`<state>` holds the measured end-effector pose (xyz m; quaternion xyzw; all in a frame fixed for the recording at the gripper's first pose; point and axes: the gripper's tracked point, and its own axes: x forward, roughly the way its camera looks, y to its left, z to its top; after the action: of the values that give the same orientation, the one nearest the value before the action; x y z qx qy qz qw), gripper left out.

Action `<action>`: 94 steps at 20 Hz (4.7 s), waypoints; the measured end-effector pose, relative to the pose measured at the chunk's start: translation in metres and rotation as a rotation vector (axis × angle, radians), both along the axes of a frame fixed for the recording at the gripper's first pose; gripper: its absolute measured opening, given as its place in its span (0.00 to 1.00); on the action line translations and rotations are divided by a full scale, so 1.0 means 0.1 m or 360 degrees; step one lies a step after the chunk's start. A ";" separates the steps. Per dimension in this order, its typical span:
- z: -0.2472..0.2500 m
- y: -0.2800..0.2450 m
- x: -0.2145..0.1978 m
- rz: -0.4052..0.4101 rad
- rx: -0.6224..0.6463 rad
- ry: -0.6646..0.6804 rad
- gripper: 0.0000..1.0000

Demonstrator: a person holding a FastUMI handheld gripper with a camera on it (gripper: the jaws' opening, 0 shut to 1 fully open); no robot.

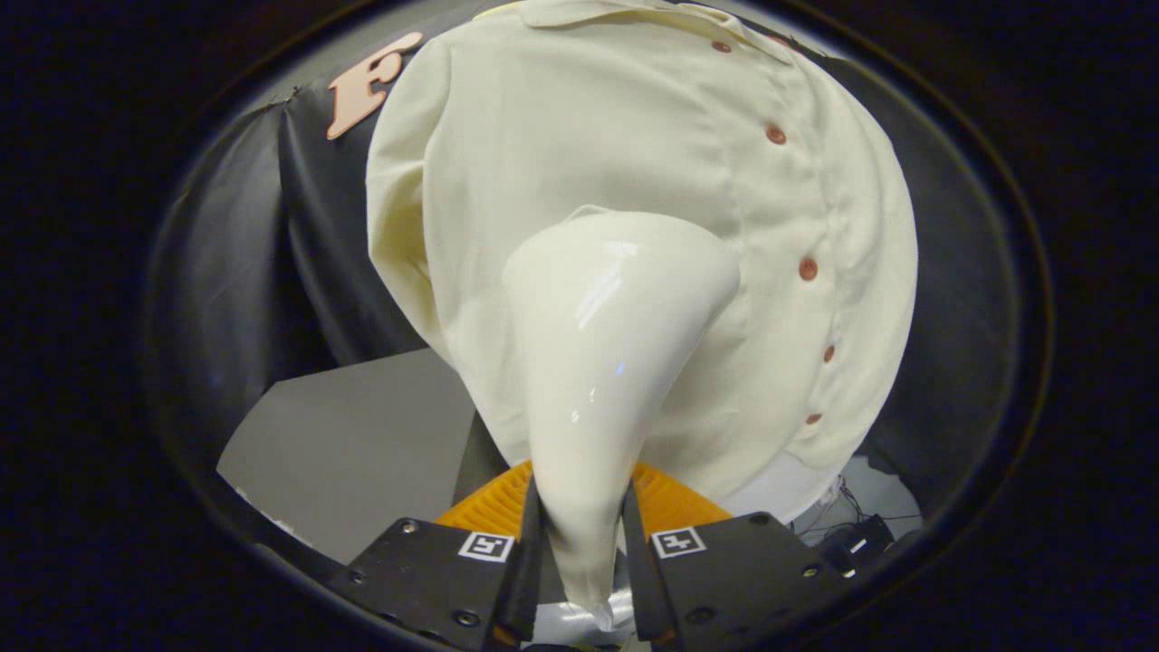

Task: Iron the clothes twice with a garment steamer, once on the left side and once on the right side.

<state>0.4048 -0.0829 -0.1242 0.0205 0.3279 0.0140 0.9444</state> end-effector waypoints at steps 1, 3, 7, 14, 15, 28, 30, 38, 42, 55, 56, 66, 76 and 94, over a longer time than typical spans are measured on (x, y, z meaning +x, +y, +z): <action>-0.10 -0.03 -0.05 -0.0004 0.0006 0.0037 0.41; -0.27 -0.10 -0.16 -0.0010 0.0014 0.0101 0.41; -0.52 -0.23 -0.29 -0.0009 -0.0011 0.0195 0.40; -1.24 -0.48 -0.56 0.0021 -0.0018 0.0416 0.39; -1.39 -0.61 -0.59 0.0026 -0.0031 0.0471 0.39; -1.81 -0.82 -0.66 0.0041 -0.0024 0.0651 0.39; -1.73 -0.85 -0.64 0.0034 -0.0035 0.0637 0.39; -0.74 -1.16 -0.51 -0.0012 -0.0028 0.0309 0.38; -0.05 -1.36 -0.50 -0.0032 -0.0056 0.0161 0.38; 1.90 -2.02 0.16 -0.0309 -0.0103 -0.0689 0.38; 2.00 -2.05 0.23 -0.0317 -0.0118 -0.0742 0.38; 2.10 -2.38 0.95 -0.0364 -0.0172 -0.0704 0.39; 1.70 -2.46 1.02 -0.0413 -0.0003 -0.0707 0.40; 0.46 -2.82 0.62 -0.0464 0.0092 -0.0532 0.41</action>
<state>0.4672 -0.3652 -0.0782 0.0921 0.1597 -0.1101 0.9767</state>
